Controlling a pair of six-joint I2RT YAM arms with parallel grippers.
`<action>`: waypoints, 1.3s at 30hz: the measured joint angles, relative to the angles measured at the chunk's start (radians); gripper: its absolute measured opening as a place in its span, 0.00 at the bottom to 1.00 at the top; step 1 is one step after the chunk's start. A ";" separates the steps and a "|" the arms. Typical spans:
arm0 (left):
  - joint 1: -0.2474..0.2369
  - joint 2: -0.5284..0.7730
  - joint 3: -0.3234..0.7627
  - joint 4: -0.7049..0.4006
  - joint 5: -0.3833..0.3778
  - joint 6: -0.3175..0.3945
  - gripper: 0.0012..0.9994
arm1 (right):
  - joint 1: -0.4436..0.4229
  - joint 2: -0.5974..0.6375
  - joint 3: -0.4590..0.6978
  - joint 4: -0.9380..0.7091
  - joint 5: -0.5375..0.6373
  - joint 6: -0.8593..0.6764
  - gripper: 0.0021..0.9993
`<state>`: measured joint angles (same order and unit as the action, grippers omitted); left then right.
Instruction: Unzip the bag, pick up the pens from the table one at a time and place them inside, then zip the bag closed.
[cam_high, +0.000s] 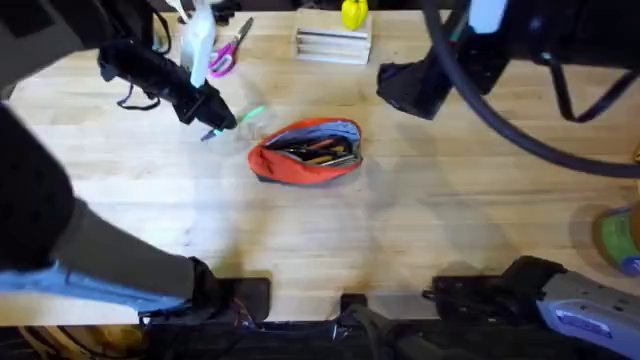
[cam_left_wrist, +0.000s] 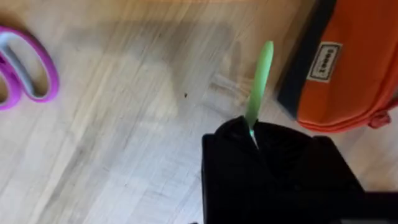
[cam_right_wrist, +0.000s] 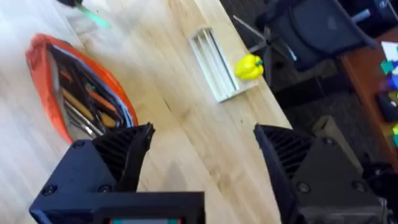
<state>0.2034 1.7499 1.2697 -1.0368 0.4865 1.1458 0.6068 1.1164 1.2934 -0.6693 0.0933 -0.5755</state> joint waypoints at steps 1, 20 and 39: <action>-0.007 -0.034 0.000 -0.001 0.005 0.000 0.04 | -0.010 -0.008 0.000 -0.016 0.000 0.000 0.99; -0.485 -0.246 0.000 0.082 0.251 -0.172 0.04 | -0.138 -0.118 0.000 -0.072 0.001 -0.001 0.99; -0.646 -0.041 0.000 -0.013 -0.094 -0.449 0.04 | -0.148 -0.118 0.000 -0.072 0.001 -0.001 0.99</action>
<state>-0.4427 1.7092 1.2694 -1.0501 0.3922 0.6963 0.4587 0.9989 1.2930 -0.7414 0.0940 -0.5762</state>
